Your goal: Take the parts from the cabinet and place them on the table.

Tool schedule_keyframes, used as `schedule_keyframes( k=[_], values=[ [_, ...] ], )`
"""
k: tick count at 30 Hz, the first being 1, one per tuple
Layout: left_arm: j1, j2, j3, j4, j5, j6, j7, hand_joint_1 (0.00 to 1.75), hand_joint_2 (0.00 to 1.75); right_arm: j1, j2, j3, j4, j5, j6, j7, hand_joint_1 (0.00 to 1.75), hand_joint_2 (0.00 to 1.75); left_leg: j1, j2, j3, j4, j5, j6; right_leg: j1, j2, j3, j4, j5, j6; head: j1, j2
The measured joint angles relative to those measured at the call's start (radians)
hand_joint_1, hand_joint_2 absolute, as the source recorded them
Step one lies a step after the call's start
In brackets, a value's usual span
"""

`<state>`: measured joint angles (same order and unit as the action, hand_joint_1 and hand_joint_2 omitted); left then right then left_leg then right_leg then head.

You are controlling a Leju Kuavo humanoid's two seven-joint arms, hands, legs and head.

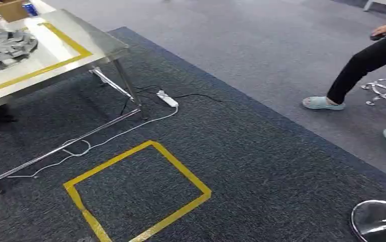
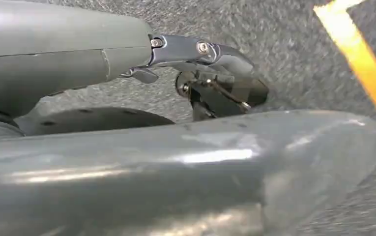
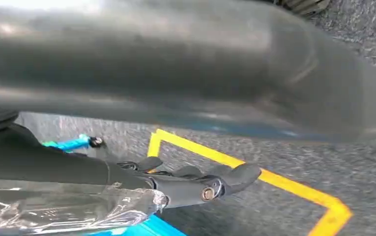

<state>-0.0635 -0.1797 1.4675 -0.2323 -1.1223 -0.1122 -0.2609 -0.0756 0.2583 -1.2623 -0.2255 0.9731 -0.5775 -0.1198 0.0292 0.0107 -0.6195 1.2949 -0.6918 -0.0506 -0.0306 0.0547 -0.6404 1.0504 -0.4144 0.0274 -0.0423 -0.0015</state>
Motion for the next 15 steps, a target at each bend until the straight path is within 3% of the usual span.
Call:
schedule_keyframes(
  k=[1,2,4,5,6,7,8,10,11,12,13,15],
  values=[
    [0.001,-0.001,0.000,0.000,-0.002,0.000,0.001,0.00,0.00,0.001,0.000,-0.002,0.000,-0.002,0.002,-0.003,0.00,0.00,-0.006,-0.004,-0.016,0.021,0.006,0.011,0.004,0.021,-0.003,0.000,0.003,-0.001,0.000,0.000],
    [0.001,-0.001,0.000,0.000,-0.003,0.000,0.001,0.00,0.00,0.002,0.000,-0.005,0.000,-0.003,0.002,-0.004,0.00,0.00,-0.012,-0.008,-0.010,0.000,0.034,0.023,0.008,0.040,-0.004,0.000,0.007,-0.002,0.001,0.000],
    [-0.001,-0.002,0.000,0.000,-0.004,0.000,0.001,0.00,0.00,0.002,0.000,-0.007,0.000,-0.004,0.003,-0.006,0.00,0.00,-0.022,-0.027,0.049,-0.134,0.121,0.047,0.011,0.076,-0.007,0.000,0.015,0.002,0.001,0.000],
    [-0.001,-0.001,0.000,0.000,-0.006,0.000,0.001,0.00,0.00,0.002,0.000,-0.007,0.000,-0.004,0.005,-0.008,0.00,0.00,-0.026,-0.077,0.092,-0.221,0.158,0.060,0.011,0.092,-0.009,0.000,0.020,0.006,0.001,0.000],
    [-0.002,0.000,0.000,0.000,-0.008,0.000,0.000,0.00,0.00,-0.001,0.001,-0.007,0.000,-0.004,0.005,-0.009,0.00,0.00,-0.032,-0.126,0.108,-0.274,0.166,0.068,0.017,0.107,-0.015,0.004,0.024,0.012,0.000,0.000],
    [-0.002,-0.001,0.000,0.000,-0.008,0.000,0.000,0.00,0.00,-0.004,0.001,-0.007,0.000,-0.004,0.006,-0.009,0.00,0.00,-0.027,-0.117,0.106,-0.280,0.177,0.053,0.019,0.123,-0.022,0.005,0.027,0.014,0.000,0.000],
    [-0.003,-0.002,0.000,0.000,-0.009,0.000,0.000,0.00,0.00,-0.002,0.001,-0.007,0.000,-0.004,0.006,-0.010,0.00,0.00,-0.030,-0.105,0.104,-0.281,0.181,0.047,0.018,0.136,-0.024,-0.001,0.032,0.020,0.002,0.000],
    [-0.007,-0.002,-0.001,0.000,-0.009,-0.001,0.000,0.00,0.00,0.008,0.001,-0.010,0.000,-0.005,0.005,-0.010,0.00,0.00,-0.026,-0.076,0.107,-0.287,0.195,0.057,0.015,0.164,-0.035,-0.015,0.047,0.036,0.000,0.000],
    [-0.010,-0.002,-0.001,0.000,-0.010,-0.001,0.000,0.00,0.00,0.009,0.001,-0.012,0.000,-0.006,0.005,-0.011,0.00,0.00,-0.025,-0.059,0.106,-0.291,0.204,0.062,0.021,0.099,-0.037,-0.001,0.038,0.032,0.003,0.000],
    [-0.009,-0.002,-0.001,0.000,-0.010,-0.001,0.000,0.00,0.00,0.008,0.001,-0.013,0.000,-0.006,0.004,-0.010,0.00,0.00,-0.028,-0.046,0.103,-0.291,0.206,0.069,0.027,0.015,-0.055,0.037,-0.001,0.033,0.013,0.000],
    [-0.005,-0.002,-0.001,0.000,-0.010,-0.001,0.000,0.00,0.00,0.005,0.001,-0.013,0.000,-0.007,0.004,-0.010,0.00,0.00,-0.032,-0.027,0.101,-0.291,0.206,0.071,0.028,-0.023,-0.084,0.107,-0.051,0.036,0.016,0.000],
    [0.006,-0.001,0.000,0.000,-0.011,-0.001,0.000,0.00,0.00,0.002,0.001,-0.014,0.000,-0.007,0.004,-0.011,0.00,0.00,-0.036,0.017,0.096,-0.291,0.206,0.073,0.027,-0.046,-0.149,0.274,-0.137,0.041,0.016,0.000]
  ],
)
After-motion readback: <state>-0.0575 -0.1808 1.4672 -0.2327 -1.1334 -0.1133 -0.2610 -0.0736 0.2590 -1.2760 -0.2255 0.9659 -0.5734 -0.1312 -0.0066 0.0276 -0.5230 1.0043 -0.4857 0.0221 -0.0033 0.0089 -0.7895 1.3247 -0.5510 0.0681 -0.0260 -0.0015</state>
